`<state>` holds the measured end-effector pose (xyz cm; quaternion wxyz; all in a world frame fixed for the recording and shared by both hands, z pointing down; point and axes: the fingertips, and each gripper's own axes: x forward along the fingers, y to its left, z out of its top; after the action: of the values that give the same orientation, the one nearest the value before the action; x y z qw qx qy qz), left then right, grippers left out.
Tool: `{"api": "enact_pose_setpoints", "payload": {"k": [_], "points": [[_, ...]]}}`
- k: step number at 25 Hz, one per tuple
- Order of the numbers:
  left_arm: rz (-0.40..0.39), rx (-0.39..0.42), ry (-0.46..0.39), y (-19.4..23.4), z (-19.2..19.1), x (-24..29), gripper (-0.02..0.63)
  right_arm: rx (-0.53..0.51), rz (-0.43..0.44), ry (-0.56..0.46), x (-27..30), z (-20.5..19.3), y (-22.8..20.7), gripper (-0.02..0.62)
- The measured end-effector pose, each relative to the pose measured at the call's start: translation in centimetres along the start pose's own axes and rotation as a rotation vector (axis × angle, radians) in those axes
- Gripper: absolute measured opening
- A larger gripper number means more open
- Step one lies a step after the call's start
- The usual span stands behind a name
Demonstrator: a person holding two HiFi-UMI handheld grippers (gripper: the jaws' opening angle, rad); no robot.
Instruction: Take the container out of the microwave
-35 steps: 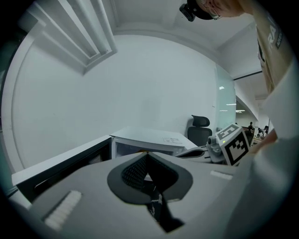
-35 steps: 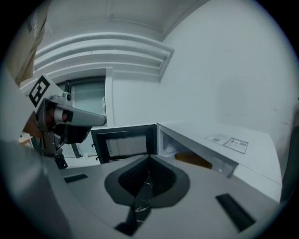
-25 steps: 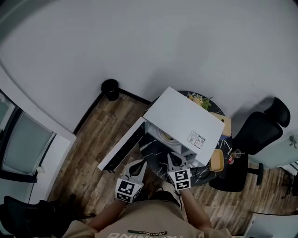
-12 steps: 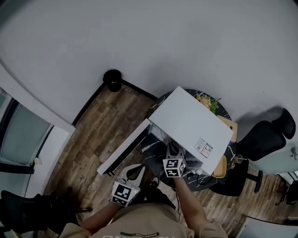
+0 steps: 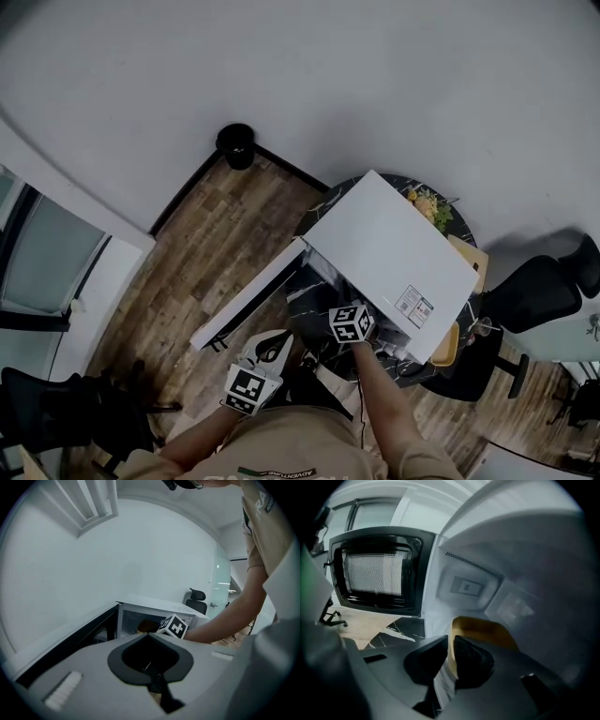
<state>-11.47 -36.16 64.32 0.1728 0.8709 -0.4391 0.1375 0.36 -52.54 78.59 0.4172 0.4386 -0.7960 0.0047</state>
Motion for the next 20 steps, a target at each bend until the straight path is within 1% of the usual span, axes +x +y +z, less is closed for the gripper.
{"api": "enact_pose_setpoints", "payload": {"k": [4,10,16,20], "points": [[0.014,0.001,-0.007,0.1,0.4,0.3,0.003,0.008,0.02,0.022,0.7,-0.2,-0.3,0.009],[0.032,0.005,-0.017,0.4,0.8,0.1,0.003,-0.038,0.06,0.009,-0.2,0.3,0.2,0.008],[0.027,0.016,-0.024,0.0,0.9,-0.1,0.003,-0.065,0.096,-0.037,-3.6,1.2,1.5,0.009],[0.017,0.026,-0.035,-0.7,1.1,-0.4,0.003,-0.088,0.144,-0.066,-6.8,1.8,3.1,0.009]]}}
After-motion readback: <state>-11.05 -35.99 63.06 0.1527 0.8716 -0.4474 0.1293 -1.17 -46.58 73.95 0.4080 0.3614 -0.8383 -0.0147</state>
